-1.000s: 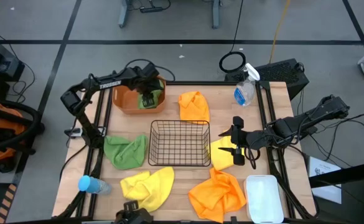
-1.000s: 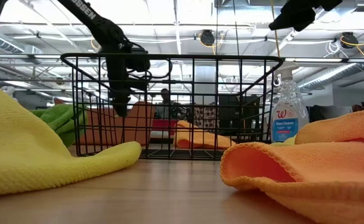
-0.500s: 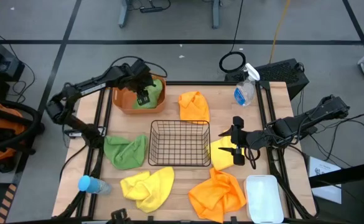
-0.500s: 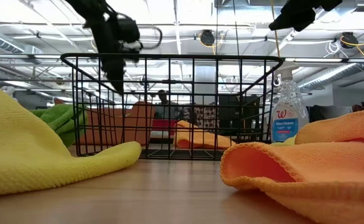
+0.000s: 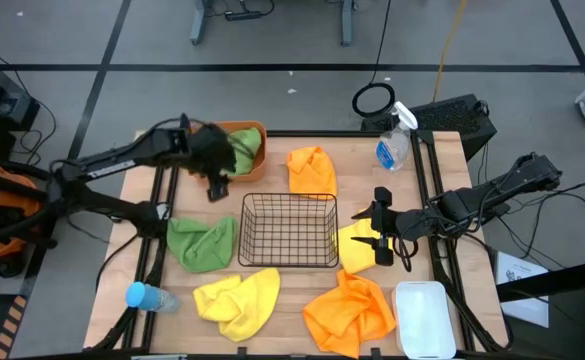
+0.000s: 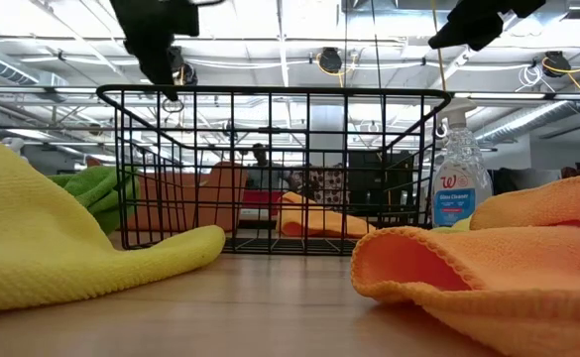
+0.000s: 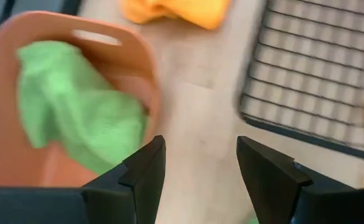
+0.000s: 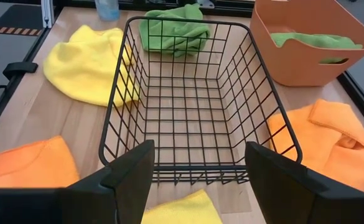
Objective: Sort microfiber towel by color & place in baskets
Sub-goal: Put the green microfiber cloth into the orange bin
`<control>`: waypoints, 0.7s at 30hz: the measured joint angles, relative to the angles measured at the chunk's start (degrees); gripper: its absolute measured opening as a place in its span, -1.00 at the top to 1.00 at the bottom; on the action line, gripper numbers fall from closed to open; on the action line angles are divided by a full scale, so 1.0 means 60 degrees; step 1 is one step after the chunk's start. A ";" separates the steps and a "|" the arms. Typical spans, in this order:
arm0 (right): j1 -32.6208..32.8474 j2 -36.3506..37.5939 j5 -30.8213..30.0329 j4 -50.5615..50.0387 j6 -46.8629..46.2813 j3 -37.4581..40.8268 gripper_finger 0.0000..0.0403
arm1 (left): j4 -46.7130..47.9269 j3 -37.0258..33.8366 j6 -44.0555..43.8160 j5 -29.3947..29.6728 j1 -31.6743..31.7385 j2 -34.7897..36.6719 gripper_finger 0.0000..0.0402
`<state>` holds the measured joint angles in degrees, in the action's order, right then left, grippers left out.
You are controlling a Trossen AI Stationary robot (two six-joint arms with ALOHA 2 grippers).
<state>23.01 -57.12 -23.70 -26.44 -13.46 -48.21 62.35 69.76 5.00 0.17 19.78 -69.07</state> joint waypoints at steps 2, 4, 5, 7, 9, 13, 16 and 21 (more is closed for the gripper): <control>0.0053 -0.0013 -0.0002 0.0001 -0.0104 0.0000 -0.20 | 0.0265 0.0000 -0.0460 0.0233 -0.0613 0.0075 -0.01; 0.0163 -0.0053 -0.0001 0.0007 -0.0123 0.0000 -0.20 | 0.0545 0.0000 -0.0858 0.0409 -0.1161 0.0089 -0.01; 0.0229 -0.0094 -0.0002 0.0016 -0.0135 0.0000 -0.20 | 0.0666 0.0000 -0.1078 0.0490 -0.1375 0.0089 -0.01; 0.0364 -0.0167 -0.0001 0.0028 -0.0144 0.0000 -0.20 | 0.0778 -0.0067 -0.1439 0.0577 -0.1759 0.0097 -0.01; 0.0501 -0.0260 -0.0024 0.0109 -0.0162 0.0000 -0.20 | 0.0760 -0.0318 -0.1533 0.0589 -0.2062 0.0098 -0.01; 0.0723 -0.0454 -0.0041 0.0135 -0.0234 0.0000 -0.20 | 0.0886 -0.1004 -0.1778 0.0576 -0.2483 0.0090 -0.01; 0.0841 -0.0608 -0.0041 0.0135 -0.0342 0.0000 -0.20 | 0.0927 -0.1561 -0.2275 0.0362 -0.2689 0.0089 -0.01; 0.0949 -0.0815 -0.0043 0.0142 -0.0398 0.0000 -0.20 | 0.0904 -0.2405 -0.3511 -0.0134 -0.3148 0.0085 -0.01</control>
<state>28.71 -62.01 -23.95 -25.58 -15.84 -48.21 67.77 55.33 -16.06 -0.63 0.90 -68.55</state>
